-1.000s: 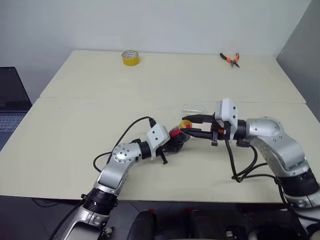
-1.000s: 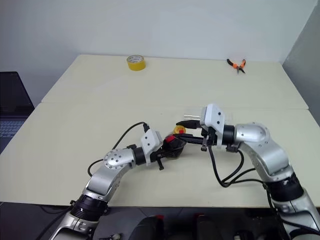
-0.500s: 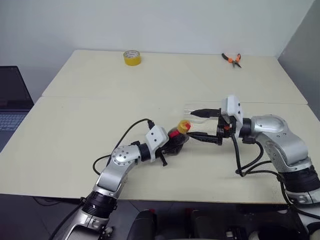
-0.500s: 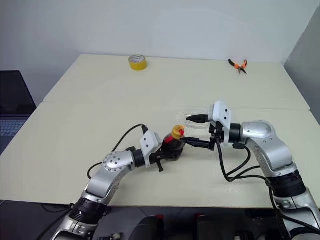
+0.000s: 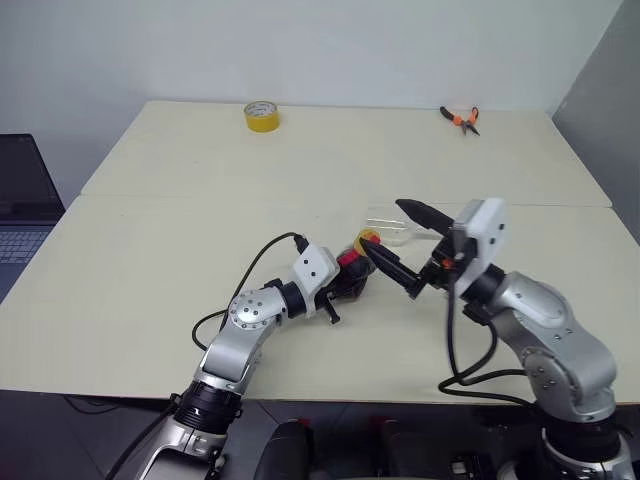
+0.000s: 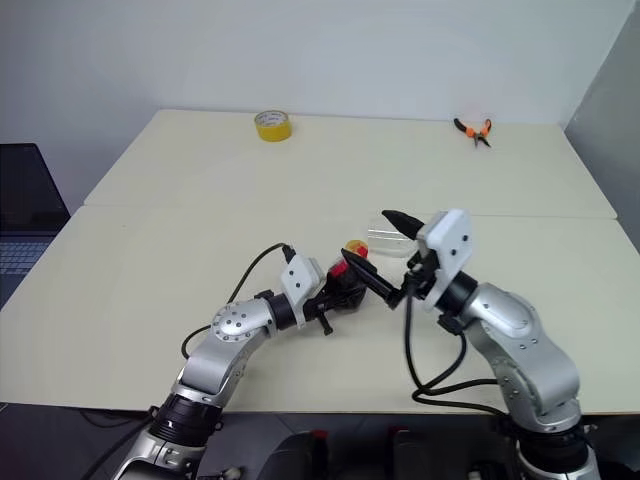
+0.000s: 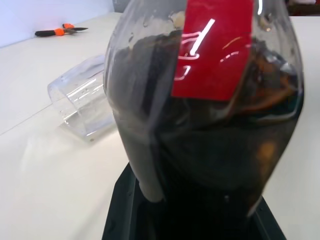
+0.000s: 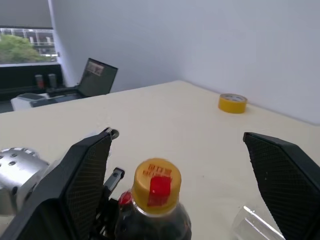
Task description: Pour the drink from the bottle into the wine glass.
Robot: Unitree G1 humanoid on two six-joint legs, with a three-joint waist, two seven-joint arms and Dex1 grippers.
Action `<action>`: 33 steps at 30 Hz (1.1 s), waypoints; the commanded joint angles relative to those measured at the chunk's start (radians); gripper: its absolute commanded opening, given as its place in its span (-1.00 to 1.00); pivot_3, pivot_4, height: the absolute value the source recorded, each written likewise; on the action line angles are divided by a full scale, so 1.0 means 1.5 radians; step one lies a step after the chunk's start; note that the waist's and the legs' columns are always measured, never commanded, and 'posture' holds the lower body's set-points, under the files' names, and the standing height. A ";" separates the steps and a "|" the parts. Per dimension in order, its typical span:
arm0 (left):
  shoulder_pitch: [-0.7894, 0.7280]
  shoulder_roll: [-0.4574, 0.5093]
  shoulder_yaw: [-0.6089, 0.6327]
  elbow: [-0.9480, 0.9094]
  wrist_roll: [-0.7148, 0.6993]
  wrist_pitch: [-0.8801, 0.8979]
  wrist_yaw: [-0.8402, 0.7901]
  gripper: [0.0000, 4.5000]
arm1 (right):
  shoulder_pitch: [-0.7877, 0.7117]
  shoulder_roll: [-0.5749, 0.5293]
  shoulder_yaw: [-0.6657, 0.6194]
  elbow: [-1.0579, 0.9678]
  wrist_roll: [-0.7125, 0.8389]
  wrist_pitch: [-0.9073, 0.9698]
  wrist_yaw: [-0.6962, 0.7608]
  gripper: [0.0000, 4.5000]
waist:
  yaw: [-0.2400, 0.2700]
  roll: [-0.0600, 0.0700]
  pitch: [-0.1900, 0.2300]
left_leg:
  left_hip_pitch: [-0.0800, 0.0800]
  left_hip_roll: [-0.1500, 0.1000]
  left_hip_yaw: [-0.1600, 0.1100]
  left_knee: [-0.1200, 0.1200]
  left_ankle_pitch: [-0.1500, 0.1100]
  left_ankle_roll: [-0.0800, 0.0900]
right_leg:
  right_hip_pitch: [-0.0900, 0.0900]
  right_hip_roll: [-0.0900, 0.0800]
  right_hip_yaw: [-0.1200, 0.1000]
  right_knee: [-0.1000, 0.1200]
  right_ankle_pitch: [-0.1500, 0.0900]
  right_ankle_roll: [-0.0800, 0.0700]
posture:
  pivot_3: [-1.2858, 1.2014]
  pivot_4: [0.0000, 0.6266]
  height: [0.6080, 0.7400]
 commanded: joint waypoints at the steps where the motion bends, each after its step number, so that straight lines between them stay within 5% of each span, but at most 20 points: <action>1: -0.012 -0.010 -0.007 -0.014 0.000 -0.025 -0.002 -0.71 | -0.014 0.008 0.034 -0.014 -0.040 -0.007 -0.024 1.00 | 0.001 0.000 0.000 | 0.000 0.000 0.000 0.000 0.000 0.000 | 0.000 0.000 0.000 0.000 0.000 0.000 | 0.03 -0.52 1.00; 22: -0.020 -0.012 -0.003 0.003 -0.001 -0.033 -0.011 -0.71 | 0.026 -0.037 -0.035 -0.003 -0.062 0.020 -0.025 1.00 | 0.002 0.000 0.000 | 0.000 0.000 0.000 0.000 0.000 0.000 | 0.000 0.000 0.000 0.000 0.000 0.000 | 0.03 -0.52 1.00; 33: -0.025 -0.012 0.001 0.010 0.000 -0.036 -0.014 -0.72 | 0.103 -0.095 -0.132 -0.068 0.066 0.084 0.038 1.00 | 0.002 0.000 0.000 | 0.000 0.000 0.000 0.000 0.000 0.000 | 0.000 0.000 0.000 -0.001 0.000 0.000 | 0.03 -0.52 1.00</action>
